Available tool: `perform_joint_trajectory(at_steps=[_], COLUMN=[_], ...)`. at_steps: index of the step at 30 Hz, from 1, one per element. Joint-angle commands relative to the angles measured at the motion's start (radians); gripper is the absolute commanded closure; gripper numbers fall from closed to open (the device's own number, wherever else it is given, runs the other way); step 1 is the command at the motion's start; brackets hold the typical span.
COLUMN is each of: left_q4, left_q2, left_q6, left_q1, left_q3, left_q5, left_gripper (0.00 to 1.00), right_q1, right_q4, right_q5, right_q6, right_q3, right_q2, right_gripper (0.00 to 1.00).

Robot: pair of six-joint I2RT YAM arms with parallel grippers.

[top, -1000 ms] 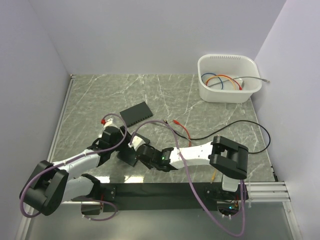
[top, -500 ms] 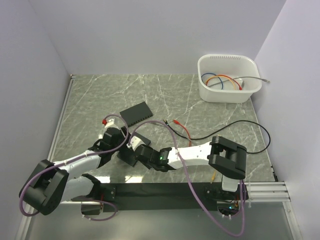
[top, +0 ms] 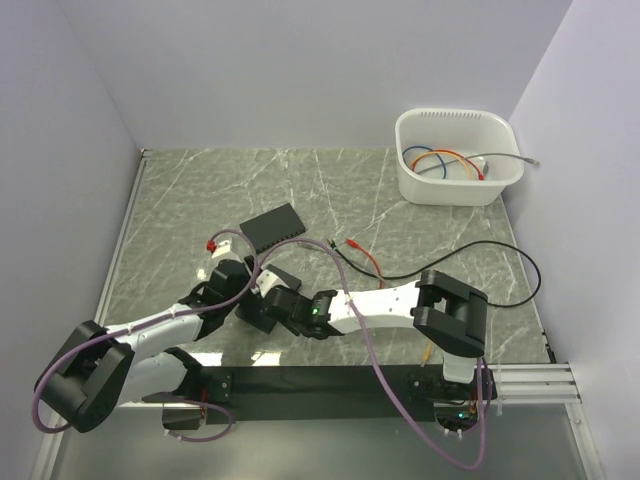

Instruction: Insert the plug into the switch port

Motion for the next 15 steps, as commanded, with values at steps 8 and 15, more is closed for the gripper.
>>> perform_joint_trajectory(at_steps=[8, 15], left_q4=[0.021, 0.024], left_q2=[-0.019, -0.02], left_q6=[-0.055, -0.057], left_q1=[-0.061, -0.079], left_q3=[-0.039, -0.044], left_q5=[0.154, 0.157], left_gripper=[0.34, 0.34], right_q1=[-0.013, -0.033], right_q4=[0.298, 0.336], right_q5=[0.049, 0.037], right_q6=[0.034, 0.04], right_q3=[0.06, 0.06], right_q2=[-0.01, -0.006], right_gripper=[1.0, 1.0])
